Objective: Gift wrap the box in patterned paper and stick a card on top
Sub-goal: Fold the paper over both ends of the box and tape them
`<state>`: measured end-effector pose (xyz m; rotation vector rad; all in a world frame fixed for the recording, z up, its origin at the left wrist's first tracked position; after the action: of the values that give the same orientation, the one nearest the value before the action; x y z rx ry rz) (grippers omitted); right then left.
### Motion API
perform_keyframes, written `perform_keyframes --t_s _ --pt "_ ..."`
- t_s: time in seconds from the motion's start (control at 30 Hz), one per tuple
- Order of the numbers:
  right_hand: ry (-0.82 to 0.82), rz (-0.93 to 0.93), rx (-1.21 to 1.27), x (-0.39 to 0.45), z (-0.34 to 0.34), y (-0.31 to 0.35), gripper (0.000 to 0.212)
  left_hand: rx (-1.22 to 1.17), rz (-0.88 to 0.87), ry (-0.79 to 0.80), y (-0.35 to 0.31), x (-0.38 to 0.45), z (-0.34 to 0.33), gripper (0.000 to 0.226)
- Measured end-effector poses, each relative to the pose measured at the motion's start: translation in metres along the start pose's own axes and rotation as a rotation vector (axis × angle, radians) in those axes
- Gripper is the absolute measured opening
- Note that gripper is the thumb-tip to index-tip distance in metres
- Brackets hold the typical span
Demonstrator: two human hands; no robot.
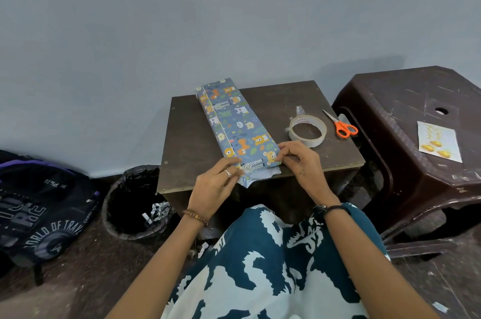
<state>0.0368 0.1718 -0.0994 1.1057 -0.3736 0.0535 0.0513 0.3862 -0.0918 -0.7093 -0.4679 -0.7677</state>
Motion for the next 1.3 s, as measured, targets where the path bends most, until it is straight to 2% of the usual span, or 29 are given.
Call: perform_keyframes --t_s 0.2,0.4,0.47,0.63,0.77,0.83,0.97,1.17,1.3 --pt "-0.045 -0.008 -0.039 -0.001 0.0 0.0 0.023 0.078 -0.057 0.024 -0.001 0.003 -0.001 0.021" --pt "-0.01 -0.035 0.047 -0.004 -0.005 0.002 0.01 0.094 -0.053 0.025 -0.004 0.001 -0.001 0.022" --pt "0.004 -0.037 0.051 -0.004 -0.006 0.001 0.012 0.122 -0.055 0.042 -0.003 0.002 0.0 0.024" --pt "0.003 -0.086 0.094 -0.002 -0.006 0.002 0.013 0.152 -0.025 0.021 -0.004 0.004 0.002 0.041" --pt "-0.006 -0.137 0.168 0.0 -0.005 -0.001 0.015 0.023 0.041 -0.02 0.001 0.002 0.001 0.018" --pt "-0.001 -0.134 0.192 0.001 -0.004 0.0 0.019 -0.089 0.108 -0.048 0.005 -0.001 -0.002 0.014" --pt "0.01 -0.082 0.119 0.002 -0.006 -0.001 0.027 -0.329 0.408 -0.125 0.012 -0.005 -0.008 0.012" --pt "0.02 -0.046 0.065 0.003 -0.009 -0.004 0.025 -0.273 0.59 -0.34 -0.003 -0.008 -0.006 0.016" --pt "0.025 -0.028 0.048 0.003 -0.012 -0.001 0.025 -0.463 0.792 -0.408 -0.012 -0.009 -0.013 0.034"
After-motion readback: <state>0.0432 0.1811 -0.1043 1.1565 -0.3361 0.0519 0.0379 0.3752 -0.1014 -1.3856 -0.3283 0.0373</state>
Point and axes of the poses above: each hand's wrist, its own x-axis towards the middle knuckle, its own z-axis out of the back of the hand, y = z × x, the point moved 4 cm from there along x, towards the middle knuckle, and after that the axes turned 2 degrees about -x, right-handed, at the moved point
